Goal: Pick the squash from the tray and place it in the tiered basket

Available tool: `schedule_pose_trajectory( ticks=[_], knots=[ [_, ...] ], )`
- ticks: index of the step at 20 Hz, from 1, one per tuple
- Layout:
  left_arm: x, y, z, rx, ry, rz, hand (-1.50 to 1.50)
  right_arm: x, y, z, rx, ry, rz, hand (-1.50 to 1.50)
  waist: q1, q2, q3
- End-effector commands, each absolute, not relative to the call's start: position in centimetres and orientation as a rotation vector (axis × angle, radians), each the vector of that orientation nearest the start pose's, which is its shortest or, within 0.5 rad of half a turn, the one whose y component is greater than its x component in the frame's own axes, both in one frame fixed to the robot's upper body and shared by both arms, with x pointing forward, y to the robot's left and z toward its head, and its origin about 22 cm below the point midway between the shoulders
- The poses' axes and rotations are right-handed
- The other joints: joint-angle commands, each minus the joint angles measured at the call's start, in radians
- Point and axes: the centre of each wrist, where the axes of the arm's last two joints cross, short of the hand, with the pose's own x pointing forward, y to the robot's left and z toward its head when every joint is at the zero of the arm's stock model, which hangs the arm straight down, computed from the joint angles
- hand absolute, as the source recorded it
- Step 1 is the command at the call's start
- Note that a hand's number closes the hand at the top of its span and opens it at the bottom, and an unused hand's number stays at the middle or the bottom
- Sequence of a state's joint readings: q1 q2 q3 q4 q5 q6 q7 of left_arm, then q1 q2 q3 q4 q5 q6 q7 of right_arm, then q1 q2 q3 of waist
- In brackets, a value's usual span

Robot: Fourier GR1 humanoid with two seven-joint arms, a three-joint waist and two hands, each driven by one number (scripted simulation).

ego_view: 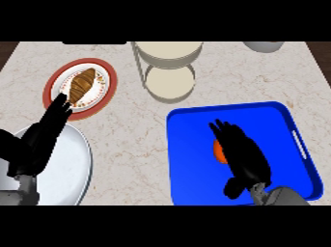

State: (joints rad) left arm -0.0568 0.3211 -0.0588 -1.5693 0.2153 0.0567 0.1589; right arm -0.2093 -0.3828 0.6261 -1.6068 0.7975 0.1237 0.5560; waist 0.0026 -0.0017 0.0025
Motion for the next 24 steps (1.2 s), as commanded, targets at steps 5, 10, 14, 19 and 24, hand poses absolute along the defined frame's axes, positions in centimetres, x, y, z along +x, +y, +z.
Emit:
schedule_pose_trajectory(
  ticks=[5,10,14,19,24],
  knots=[
    [26.0,27.9,2.4,0.058,-1.419,-0.084,0.0,25.5,-17.4,0.5,-0.856,-1.198,1.28,-1.5,-0.001,0.002,-0.002],
    [24.6,28.7,3.1,0.076,-1.424,-0.094,0.0,25.9,-18.1,0.6,-0.828,-1.093,1.342,-1.5,0.001,0.001,-0.002],
    [26.1,27.1,3.6,0.058,-1.423,-0.073,0.0,26.1,-17.2,-1.3,-0.704,-1.016,1.404,1.5,0.001,0.002,-0.002],
    [26.5,28.1,4.9,0.074,-1.411,-0.09,0.0,26.0,-17.3,-1.6,-0.804,-1.039,1.524,1.5,0.0,0.001,-0.002],
    [25.8,28.1,3.6,0.082,-1.416,-0.092,0.0,23.2,-18.3,-3.6,-0.929,-0.893,1.279,1.5,-0.02,-0.002,-0.002]
  ],
)
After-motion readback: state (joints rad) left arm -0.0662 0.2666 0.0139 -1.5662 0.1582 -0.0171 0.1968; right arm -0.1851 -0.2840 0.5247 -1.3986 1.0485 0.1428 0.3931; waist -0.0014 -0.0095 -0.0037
